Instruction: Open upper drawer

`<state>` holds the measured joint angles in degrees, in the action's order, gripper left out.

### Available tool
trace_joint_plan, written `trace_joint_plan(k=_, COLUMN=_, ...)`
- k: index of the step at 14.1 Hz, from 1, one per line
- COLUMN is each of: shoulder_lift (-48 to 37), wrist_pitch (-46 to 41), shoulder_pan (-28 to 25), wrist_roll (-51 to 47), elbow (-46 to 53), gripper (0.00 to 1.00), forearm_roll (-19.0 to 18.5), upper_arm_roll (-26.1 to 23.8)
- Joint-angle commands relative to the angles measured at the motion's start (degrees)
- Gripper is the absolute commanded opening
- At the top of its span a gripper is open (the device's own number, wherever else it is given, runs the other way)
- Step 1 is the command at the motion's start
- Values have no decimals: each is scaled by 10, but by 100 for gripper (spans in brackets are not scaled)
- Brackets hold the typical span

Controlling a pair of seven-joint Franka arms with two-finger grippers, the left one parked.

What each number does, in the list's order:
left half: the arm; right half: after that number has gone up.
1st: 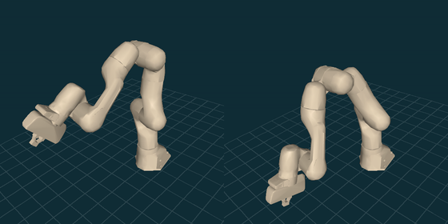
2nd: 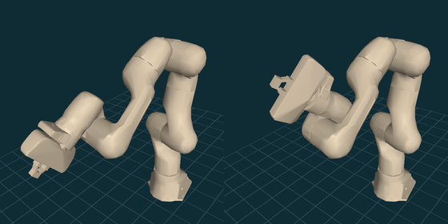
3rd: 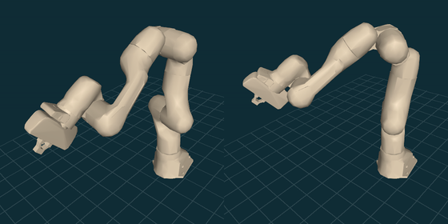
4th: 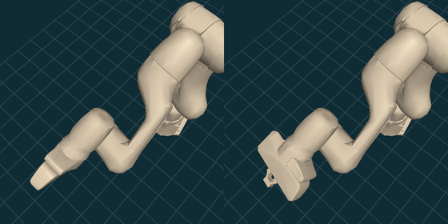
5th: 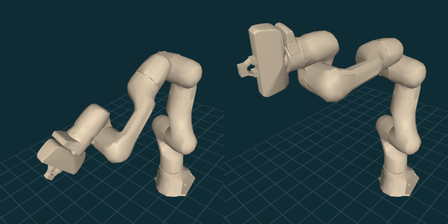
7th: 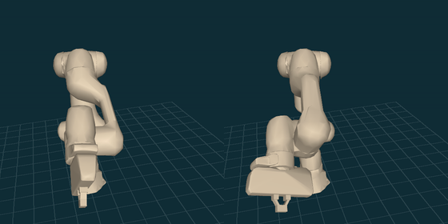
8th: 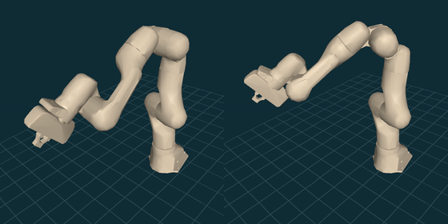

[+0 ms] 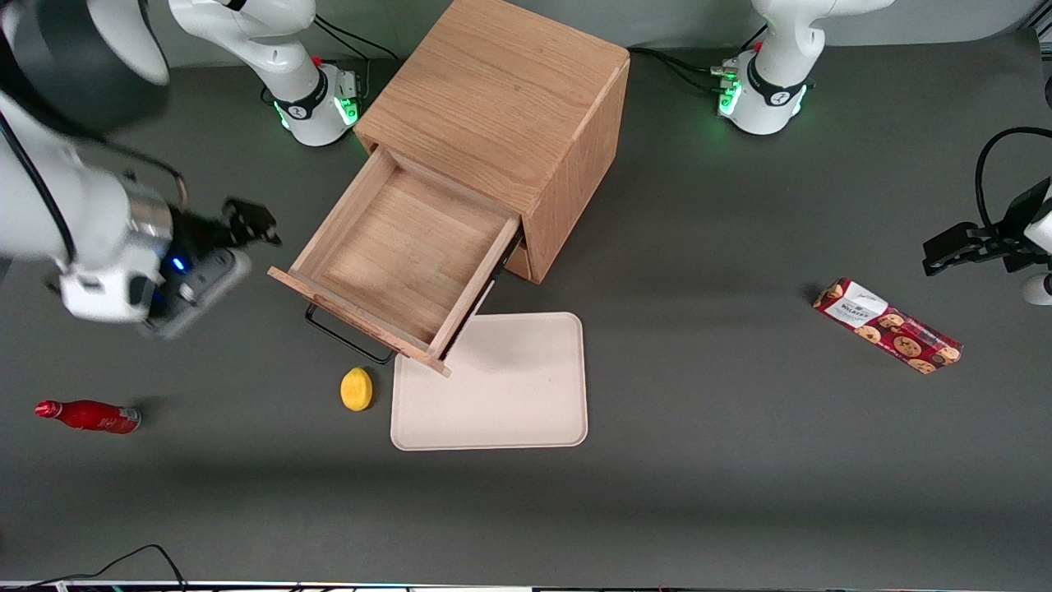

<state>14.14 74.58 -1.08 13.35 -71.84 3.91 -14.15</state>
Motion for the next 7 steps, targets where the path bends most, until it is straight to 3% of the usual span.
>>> trace_joint_plan(k=1, shoulder_lift=-139, wrist_pitch=9, shoulder_pan=-1, wrist_roll=-125, elbow=-150, gripper=100, forearm_roll=-10, upper_arm_roll=11)
trace_joint_plan(k=4, shoulder_lift=-269, wrist_pitch=13, shoulder_pan=11, wrist_roll=-131, elbow=-285, gripper=100, forearm_roll=28, upper_arm_roll=45)
trace_joint_plan(k=5, shoulder_lift=-299, wrist_pitch=24, shoulder_pan=10, wrist_roll=-123, elbow=-321, gripper=100, forearm_roll=19, upper_arm_roll=62)
trace_joint_plan(k=7, shoulder_lift=-280, wrist_pitch=23, shoulder_pan=10, wrist_roll=-120, elbow=-309, gripper=100, forearm_roll=-51, upper_arm_roll=69)
